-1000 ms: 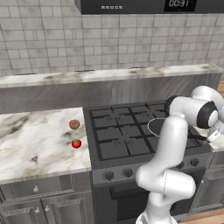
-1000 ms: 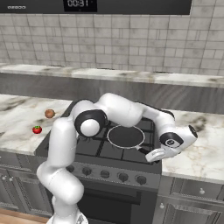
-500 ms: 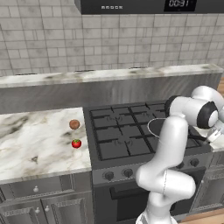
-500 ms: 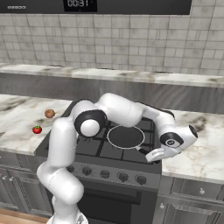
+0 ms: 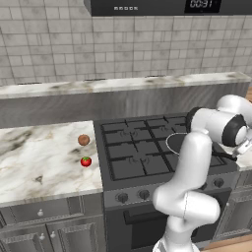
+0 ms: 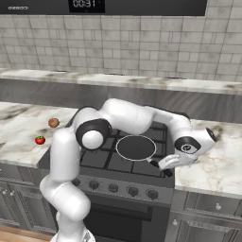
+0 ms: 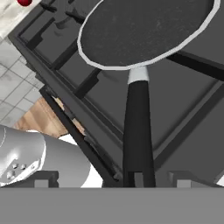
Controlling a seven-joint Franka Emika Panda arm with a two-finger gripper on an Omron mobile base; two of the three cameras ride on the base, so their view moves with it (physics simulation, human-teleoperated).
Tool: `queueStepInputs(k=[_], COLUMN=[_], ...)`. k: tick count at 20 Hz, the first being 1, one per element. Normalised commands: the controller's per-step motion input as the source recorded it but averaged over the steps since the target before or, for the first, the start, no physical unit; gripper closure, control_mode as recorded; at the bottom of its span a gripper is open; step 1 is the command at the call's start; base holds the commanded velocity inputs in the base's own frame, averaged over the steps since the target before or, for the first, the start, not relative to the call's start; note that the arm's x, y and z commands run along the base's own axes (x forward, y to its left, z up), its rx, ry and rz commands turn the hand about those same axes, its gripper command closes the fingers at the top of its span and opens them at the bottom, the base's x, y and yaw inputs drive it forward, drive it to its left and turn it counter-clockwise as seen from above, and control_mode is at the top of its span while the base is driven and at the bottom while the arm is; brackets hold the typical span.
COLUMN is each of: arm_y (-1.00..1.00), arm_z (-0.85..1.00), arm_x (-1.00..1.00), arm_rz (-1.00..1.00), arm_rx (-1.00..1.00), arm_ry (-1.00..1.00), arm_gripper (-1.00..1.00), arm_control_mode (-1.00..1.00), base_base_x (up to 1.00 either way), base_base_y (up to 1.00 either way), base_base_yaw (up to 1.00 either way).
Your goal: Place the pan on the front right burner on the stove. Then place the tomato and the onion in the pan and turn on the front right burner.
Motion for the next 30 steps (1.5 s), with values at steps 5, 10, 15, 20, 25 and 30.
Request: queueStepInputs(k=[5, 10, 15, 20, 25, 30], arm_y=[0.31, 0.79, 1.00, 1.00, 1.00, 0.99], arm_z=[0.33, 0.32, 0.45, 0.40, 0.23, 0.06], arm_x=[-0.39, -0.28, 0.00, 0.00, 0.03, 0.19], arm_rz=[0.00, -0.03, -0.06, -0.17, -0.23, -0.22], arm_rx=[0.00, -0.07, -0.15, -0.20, -0.21, -0.17], arm_ry=[-0.01, -0.02, 0.00, 0.00, 0.01, 0.07], arm_gripper=[-1.00, -1.00, -1.00, -1.00, -1.00, -1.00], arm_control_mode=[-1.00, -1.00, -1.00, -1.00, -1.00, -1.00], base_base_x=[0.00, 0.00, 0.00, 0.00, 0.00, 0.00], base_base_y=[0.00, 0.00, 0.00, 0.00, 0.00, 0.00], base_base_yaw=[0.00, 0.00, 0.00, 0.00, 0.00, 0.00])
